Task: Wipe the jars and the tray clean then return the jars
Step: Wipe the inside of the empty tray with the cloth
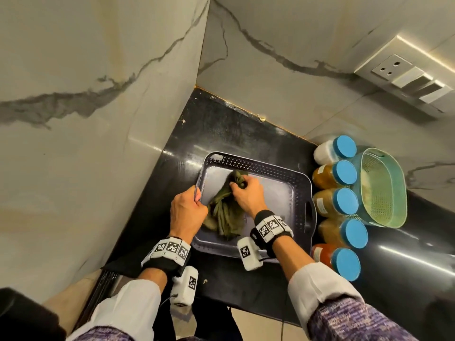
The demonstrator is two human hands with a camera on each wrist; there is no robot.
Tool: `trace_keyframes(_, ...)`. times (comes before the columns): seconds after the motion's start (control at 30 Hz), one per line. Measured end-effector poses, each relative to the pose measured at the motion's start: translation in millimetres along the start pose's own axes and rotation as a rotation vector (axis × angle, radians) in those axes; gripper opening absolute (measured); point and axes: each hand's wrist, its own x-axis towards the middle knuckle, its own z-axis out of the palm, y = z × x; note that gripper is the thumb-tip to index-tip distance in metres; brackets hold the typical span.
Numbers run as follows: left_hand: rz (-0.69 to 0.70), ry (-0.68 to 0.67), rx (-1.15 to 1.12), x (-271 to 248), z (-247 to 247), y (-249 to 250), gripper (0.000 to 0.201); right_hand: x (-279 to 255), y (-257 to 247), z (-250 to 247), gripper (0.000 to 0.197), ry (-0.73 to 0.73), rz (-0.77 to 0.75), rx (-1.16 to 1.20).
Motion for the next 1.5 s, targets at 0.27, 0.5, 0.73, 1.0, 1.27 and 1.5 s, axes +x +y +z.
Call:
trace_keyframes(0.27,-0.030,-0.022,0.002,0,-1,0,0.037,-54,-10,27,0.020,-0.405,-0.388,-0.361)
trace_keyframes(0.5,-0.054,0.078,-0.018,-15,8,-3,0.038,-3,-55,36,0.020,-0.175,-0.213,-0.215)
trace_keyframes(0.73,-0.101,0.142,-0.105,-54,21,0,0.037,-2,-62,36,0.022,0.001,-0.092,-0.026)
trace_keyframes(1.0,-0.119,0.169,-0.002,-14,-31,-5,0.056,-54,-47,15,0.050,-0.636,-0.440,-0.617)
trace_keyframes(1.27,0.089,-0.088,0.129,36,-33,-19,0.031,-84,-33,45,0.061,-0.576,-0.596,-0.557)
trace_keyframes(1.5,0.211,-0.130,0.138,37,-33,-26,0.021,-49,-45,46,0.047,-0.416,-0.389,-0.395)
